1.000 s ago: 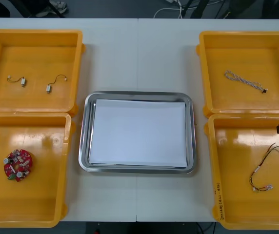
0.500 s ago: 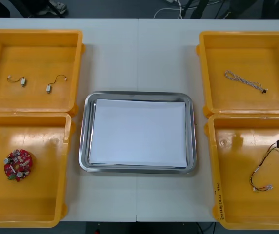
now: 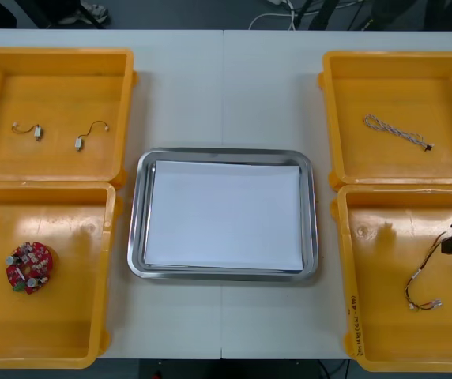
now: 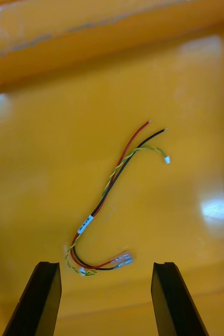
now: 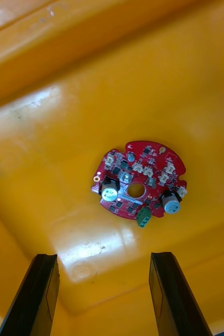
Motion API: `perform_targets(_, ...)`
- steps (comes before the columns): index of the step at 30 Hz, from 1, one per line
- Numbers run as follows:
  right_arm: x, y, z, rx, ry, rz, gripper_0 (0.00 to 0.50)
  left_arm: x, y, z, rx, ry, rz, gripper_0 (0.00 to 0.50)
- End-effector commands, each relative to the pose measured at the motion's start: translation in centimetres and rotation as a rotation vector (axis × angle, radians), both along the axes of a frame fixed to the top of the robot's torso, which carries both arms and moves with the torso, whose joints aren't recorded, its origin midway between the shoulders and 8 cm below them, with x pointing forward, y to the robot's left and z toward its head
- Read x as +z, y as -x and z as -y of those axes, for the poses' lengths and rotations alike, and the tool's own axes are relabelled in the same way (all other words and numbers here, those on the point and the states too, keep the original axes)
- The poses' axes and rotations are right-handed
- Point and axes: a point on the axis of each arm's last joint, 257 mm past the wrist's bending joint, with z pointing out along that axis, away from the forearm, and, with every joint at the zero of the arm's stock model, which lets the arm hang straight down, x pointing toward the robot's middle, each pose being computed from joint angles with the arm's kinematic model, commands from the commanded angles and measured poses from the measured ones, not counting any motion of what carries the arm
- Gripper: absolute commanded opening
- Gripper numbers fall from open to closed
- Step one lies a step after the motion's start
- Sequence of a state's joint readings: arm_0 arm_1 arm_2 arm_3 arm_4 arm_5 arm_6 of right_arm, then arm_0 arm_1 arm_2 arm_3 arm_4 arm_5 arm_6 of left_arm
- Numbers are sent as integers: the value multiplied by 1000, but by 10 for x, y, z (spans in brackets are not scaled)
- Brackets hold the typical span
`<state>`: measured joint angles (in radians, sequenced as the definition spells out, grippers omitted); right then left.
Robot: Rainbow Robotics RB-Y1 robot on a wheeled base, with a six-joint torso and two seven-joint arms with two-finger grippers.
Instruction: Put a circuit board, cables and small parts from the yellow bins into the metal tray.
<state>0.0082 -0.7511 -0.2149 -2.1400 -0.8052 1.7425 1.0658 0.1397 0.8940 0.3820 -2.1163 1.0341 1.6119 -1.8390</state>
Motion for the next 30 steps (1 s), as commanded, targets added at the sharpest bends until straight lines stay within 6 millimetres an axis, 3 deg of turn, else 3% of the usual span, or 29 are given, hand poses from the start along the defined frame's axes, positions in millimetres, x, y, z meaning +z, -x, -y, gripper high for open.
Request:
perform_targets(1,-6,10,0,-84,-35,2,500,-11,7,-3,-138,-79,-11,500)
perform_targets(13,-34,26,-9,-253,-121,-36,500,-32,12,1,-240,-107,14,500)
perform_targets(30,-56,17,-22,-451,-139,-11,500,-68,21,13,-369,-156,40,500)
